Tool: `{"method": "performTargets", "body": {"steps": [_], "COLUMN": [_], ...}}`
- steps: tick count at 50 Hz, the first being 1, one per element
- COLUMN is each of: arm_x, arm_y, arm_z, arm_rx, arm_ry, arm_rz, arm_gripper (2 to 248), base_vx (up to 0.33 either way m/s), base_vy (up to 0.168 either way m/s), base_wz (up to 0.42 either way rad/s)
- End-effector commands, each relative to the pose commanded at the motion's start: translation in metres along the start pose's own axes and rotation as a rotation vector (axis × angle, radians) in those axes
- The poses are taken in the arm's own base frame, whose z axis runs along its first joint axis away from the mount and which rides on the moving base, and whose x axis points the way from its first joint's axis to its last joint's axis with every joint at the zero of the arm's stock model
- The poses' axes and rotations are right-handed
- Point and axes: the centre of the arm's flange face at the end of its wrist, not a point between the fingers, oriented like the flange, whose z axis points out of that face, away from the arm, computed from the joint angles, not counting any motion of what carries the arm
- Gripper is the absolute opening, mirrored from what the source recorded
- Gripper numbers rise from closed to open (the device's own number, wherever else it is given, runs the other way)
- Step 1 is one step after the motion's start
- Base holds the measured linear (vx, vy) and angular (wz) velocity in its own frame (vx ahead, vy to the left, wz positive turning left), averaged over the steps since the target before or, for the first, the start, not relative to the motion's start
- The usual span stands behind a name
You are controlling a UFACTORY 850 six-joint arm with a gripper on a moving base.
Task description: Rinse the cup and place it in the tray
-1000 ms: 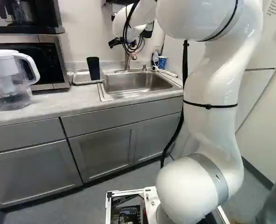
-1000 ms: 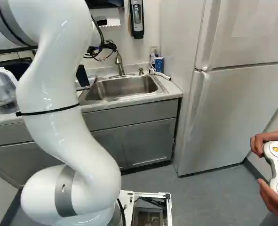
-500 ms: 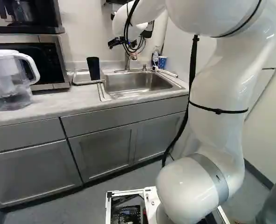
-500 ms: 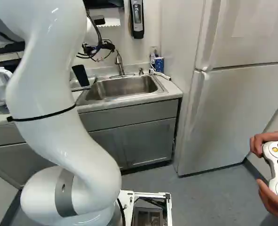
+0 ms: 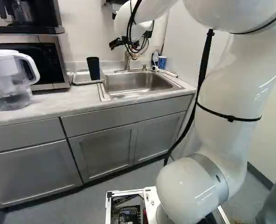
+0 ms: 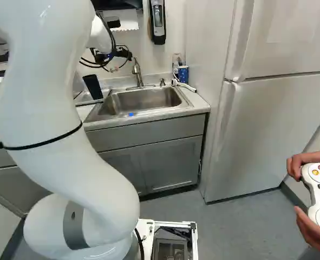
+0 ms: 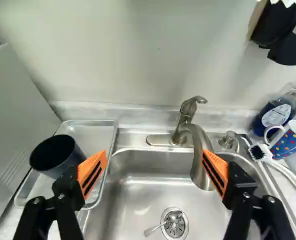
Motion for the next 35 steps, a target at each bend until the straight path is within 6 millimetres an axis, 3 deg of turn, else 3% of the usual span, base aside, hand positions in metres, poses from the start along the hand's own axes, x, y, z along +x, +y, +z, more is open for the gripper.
{"method": "performTargets", "body": {"steps": [35], "arm_x": [-0.037], "arm_y": [0.033], "arm_z": [-0.048], "arm_rx": [-0.061], "arm_ry": [-0.154], "arm_rz": [0.032], "arm_gripper": [247], "base_vx": [0.0], "base_vy": [0.0], "base_wz": [0.0]}}
